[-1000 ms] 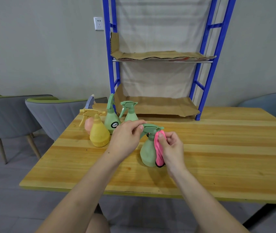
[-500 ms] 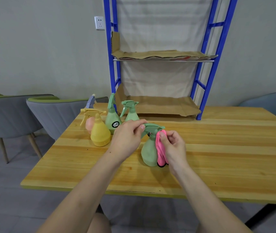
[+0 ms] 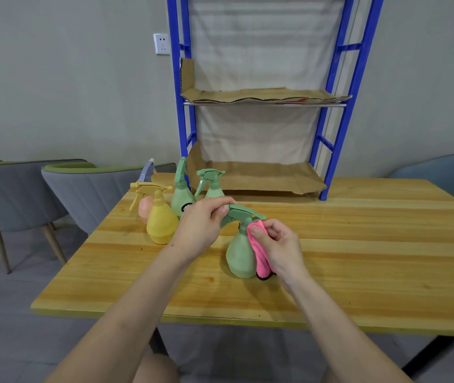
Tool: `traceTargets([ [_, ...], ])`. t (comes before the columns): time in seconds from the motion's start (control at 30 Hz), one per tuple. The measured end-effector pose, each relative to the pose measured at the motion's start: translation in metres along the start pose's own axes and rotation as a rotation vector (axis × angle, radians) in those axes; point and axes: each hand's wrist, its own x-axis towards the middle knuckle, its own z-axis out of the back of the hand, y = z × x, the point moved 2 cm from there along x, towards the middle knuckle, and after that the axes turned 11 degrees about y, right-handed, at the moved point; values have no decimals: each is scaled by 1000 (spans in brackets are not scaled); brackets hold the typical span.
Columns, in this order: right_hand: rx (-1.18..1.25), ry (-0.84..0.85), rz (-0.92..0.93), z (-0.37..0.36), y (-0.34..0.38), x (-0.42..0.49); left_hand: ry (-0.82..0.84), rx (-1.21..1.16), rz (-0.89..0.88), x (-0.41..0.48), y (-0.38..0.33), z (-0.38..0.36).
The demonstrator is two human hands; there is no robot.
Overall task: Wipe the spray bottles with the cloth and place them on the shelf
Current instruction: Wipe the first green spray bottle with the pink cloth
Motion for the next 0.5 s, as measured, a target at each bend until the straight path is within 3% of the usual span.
traceTargets([
  [0.3,-37,110,-6,-2,-8,-15,63,-36,25,4,-4,13],
  [0.5,58,11,2,2,-3,-22,-26,-266,132,2,-3,13],
])
